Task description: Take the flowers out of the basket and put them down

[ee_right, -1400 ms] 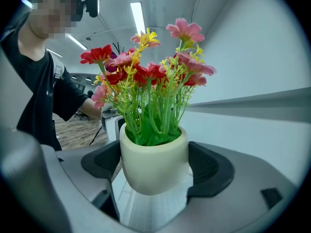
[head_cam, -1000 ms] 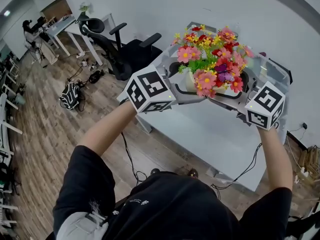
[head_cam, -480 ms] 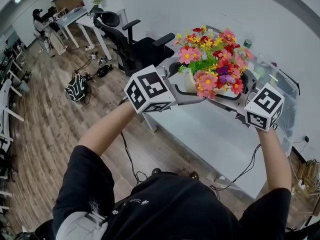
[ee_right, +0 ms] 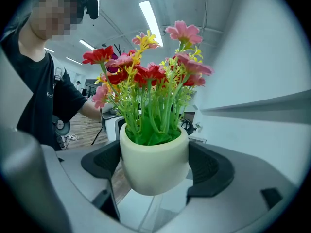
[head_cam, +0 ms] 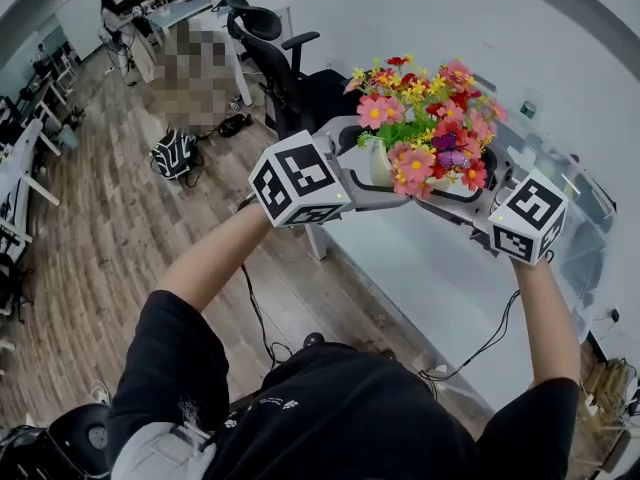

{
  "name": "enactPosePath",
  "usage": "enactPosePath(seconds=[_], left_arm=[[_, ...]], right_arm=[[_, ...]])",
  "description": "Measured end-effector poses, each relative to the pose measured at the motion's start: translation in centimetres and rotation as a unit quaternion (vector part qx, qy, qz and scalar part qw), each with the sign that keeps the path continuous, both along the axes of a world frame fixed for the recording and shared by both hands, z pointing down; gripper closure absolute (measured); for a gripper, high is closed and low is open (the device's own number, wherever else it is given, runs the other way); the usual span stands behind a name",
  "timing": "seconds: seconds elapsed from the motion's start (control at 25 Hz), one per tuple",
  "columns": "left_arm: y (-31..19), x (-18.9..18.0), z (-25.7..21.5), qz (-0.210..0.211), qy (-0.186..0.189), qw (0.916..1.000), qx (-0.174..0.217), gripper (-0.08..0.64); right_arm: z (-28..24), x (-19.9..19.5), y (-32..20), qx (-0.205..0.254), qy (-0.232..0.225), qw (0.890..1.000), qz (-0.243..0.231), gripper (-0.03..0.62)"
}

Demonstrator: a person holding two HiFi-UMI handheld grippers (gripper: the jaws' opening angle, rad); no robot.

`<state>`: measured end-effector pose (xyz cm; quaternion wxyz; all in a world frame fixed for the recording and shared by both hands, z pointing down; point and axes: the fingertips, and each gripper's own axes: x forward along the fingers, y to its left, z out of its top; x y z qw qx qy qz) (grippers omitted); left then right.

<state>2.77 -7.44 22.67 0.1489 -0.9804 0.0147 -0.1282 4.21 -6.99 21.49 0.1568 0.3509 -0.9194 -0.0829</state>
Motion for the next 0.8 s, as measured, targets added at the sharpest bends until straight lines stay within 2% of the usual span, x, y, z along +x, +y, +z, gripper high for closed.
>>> enactPosePath(seconds=[0.48,0.8], left_arm=[[-2.3,-7.8,0.9,-0.074,0.003,0.9972,-0.001,0.126],[-1.7,-10.9,-0.2,-0.127,0.0,0.9918,-0.011,0.126]], right_arm=[[0.9,-7.7,-2.5,0.002,-0.003,0.997,-0.078,0.154],[-0.2,-10.8,-2.1,-0.001,-0.014,0.991,-0.132,0.155]])
